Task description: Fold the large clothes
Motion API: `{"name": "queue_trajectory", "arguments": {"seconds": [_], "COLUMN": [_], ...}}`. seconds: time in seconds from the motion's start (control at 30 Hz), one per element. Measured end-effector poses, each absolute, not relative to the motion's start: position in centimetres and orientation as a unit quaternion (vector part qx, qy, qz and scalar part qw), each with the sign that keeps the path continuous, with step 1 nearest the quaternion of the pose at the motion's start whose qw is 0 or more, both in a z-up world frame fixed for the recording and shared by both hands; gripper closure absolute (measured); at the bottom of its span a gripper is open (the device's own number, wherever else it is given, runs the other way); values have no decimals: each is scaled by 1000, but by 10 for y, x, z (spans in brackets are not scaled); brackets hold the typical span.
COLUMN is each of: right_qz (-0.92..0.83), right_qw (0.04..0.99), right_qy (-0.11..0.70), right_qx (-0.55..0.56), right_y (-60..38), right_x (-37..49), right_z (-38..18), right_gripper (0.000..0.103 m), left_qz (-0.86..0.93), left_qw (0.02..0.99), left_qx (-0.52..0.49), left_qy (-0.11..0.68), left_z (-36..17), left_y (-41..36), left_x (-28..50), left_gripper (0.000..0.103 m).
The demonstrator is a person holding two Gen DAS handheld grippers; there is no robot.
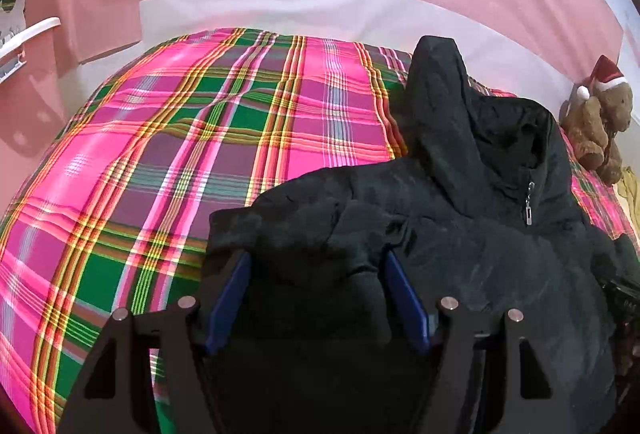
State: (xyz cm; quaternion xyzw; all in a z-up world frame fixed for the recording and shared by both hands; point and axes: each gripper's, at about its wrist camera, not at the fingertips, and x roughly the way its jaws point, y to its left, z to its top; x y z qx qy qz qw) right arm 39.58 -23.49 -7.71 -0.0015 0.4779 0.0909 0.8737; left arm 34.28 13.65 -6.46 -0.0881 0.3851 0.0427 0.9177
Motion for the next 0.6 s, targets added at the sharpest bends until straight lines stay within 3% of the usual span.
{"name": "queue_trajectory", "arguments": {"seconds": [0.33, 0.6], "right_qz": [85, 64], "right_qw": [900, 911], "right_qy": [428, 408], "right_qx": [-15, 5], "right_y": [-261, -288], "right_x": [294, 184], "right_z": [-7, 15], "right_gripper": [60, 60], "left_qz": [9, -29], "left_qw": [931, 934], "left_qx": [-90, -85], "left_qy": [355, 347], "left_z": [5, 24], "left_y": [106, 57], "left_x": [241, 137], "left_gripper": [33, 33]}}
